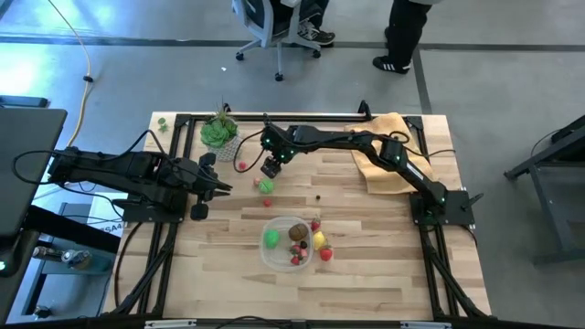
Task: Pick and placing Produce into tupperware
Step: Put the violet eggplant into the transparent bin
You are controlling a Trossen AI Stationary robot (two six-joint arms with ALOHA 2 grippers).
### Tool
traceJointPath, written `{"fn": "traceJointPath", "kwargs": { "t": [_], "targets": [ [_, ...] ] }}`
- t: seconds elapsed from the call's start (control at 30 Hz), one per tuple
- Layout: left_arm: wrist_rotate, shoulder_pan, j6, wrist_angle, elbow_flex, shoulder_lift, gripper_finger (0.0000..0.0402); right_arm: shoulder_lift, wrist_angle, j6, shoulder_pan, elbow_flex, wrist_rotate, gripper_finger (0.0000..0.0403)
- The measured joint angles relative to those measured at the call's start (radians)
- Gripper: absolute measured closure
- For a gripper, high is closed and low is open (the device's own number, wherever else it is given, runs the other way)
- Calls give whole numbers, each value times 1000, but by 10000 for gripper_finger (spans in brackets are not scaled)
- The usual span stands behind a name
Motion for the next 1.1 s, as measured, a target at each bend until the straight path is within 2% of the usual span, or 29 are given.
{"fn": "traceJointPath", "kwargs": {
  "t": [0.23, 0.9, 1.1],
  "targets": [
    [0, 0, 0, 0, 0, 0, 362, 1, -3, 0, 7, 0, 7, 182],
    [0, 0, 0, 0, 0, 0, 362, 38, 3, 54, 14, -1, -4, 183],
    [0, 0, 0, 0, 0, 0, 362, 38, 11, 54, 13, -1, 25, 183]
  ]
}}
